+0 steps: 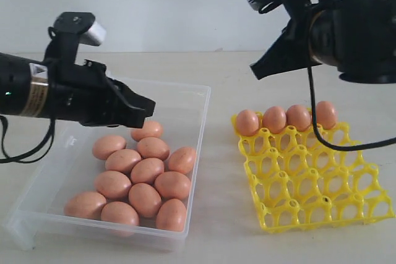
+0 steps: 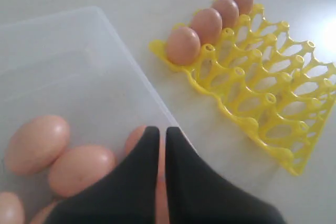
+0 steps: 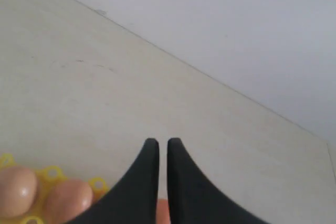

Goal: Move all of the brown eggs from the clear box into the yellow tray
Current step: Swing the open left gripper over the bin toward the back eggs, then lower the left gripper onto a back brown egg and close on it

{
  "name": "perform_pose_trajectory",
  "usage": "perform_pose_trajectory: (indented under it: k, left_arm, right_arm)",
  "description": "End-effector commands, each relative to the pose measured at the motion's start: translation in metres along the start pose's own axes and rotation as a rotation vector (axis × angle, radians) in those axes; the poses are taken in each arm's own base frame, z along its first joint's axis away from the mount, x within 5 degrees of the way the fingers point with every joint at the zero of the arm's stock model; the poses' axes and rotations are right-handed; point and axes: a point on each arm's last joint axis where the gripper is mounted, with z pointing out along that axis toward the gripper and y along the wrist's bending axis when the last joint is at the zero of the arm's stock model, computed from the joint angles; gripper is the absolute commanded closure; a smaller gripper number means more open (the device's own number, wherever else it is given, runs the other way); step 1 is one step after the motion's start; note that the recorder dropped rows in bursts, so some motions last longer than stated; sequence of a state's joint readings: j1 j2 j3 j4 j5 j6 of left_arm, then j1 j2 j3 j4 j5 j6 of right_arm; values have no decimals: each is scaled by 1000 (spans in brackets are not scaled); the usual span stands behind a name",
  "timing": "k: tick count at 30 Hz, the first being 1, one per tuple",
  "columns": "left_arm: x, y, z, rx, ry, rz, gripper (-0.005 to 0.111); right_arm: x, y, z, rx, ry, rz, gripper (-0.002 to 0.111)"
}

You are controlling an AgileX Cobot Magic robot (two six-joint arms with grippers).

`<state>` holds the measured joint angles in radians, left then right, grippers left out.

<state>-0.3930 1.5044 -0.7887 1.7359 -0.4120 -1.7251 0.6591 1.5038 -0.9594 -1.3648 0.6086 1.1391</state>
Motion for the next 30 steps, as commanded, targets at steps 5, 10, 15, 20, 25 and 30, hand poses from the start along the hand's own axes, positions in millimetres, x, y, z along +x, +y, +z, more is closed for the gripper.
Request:
perform_pose_trajectory:
  k: [5,10,15,20,25,30]
  left_arm:
    - [-8,60,11,-559,29,234,103]
    - [-6,83,-14,-889,243,383,103]
    - [1,85,-29,-886,644,421,103]
    - [-8,47,-12,-381,682,449,103]
    - [-27,14,2,0,464,536,103]
    - [-44,16,8,-54,340,533,103]
  right_arm:
    - [2,-16,-27,-31,59,42,108]
    - [0,-17,-28,-32,47,36,108]
    - [-1,-15,-28,-57,28,37,108]
    - [0,-14,-29,-61,40,38,108]
    - [2,-12,-29,-82,65,29,108]
    - [4,-10,-29,-108,90,14,108]
